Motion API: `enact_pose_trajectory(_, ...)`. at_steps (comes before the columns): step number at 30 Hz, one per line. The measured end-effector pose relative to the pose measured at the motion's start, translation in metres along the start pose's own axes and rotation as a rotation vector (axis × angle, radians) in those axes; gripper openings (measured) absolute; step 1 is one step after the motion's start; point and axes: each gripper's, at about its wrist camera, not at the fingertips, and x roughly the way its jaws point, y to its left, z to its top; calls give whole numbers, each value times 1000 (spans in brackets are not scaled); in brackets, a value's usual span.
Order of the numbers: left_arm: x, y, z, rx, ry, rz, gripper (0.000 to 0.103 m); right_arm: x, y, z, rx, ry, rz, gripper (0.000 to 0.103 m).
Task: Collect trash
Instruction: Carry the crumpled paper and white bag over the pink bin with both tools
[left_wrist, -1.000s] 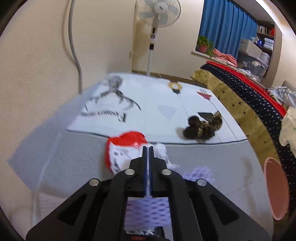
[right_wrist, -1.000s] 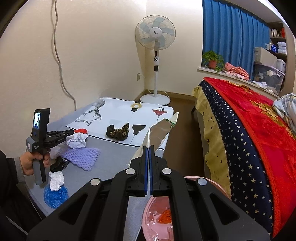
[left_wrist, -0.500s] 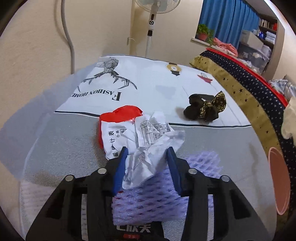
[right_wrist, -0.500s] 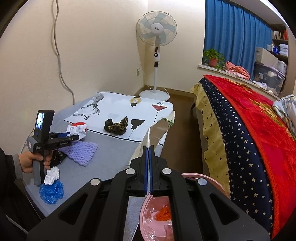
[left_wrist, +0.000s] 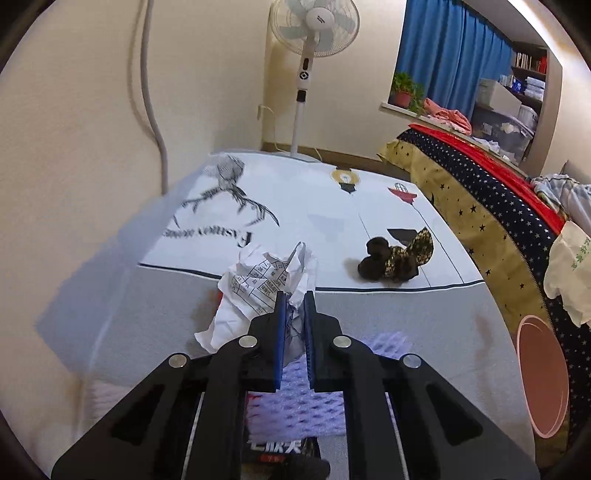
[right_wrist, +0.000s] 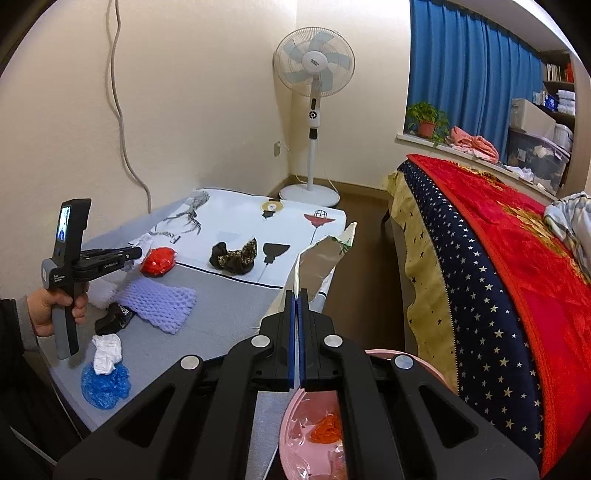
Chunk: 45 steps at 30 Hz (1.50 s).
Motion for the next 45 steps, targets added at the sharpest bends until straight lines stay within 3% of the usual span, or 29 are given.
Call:
enact_pose_trajectory(3, -21, -4, 6, -9, 7, 45, 9, -7, 6, 0, -13, -9, 2, 2)
enact_pose_trajectory(10, -99, -23, 8, 1, -21, 31, 9, -31, 23, -7, -24, -20, -35, 2)
enact_pose_trajectory(15, -142, -39, 3, 52, -26, 13, 9, -72, 35, -14, -17, -79, -45, 1)
enact_pose_trajectory(21, -184, -74, -3, 111, -65, -70, 9, -114, 37, -44, -1, -74, -69, 1)
enact_pose_trajectory(26, -204, -111, -14, 144, -91, -173, 9, -148, 23, -71, 54, -45, -121, 2)
enact_pose_trajectory(33, -209, -178, -33, 232, -62, -328, 9, -185, -8, -101, 118, -21, -208, 2)
enact_pose_trajectory(36, -211, -209, -39, 277, -56, -383, 9, -196, -31, -112, 204, -33, -224, 2)
enact_pose_trajectory(39, -211, -232, -45, 300, -43, -429, 9, -200, -43, -115, 252, -48, -230, 2)
enact_pose_trajectory(45, -195, -263, -57, 345, -11, -451, 9, -196, -51, -113, 262, -48, -246, 2)
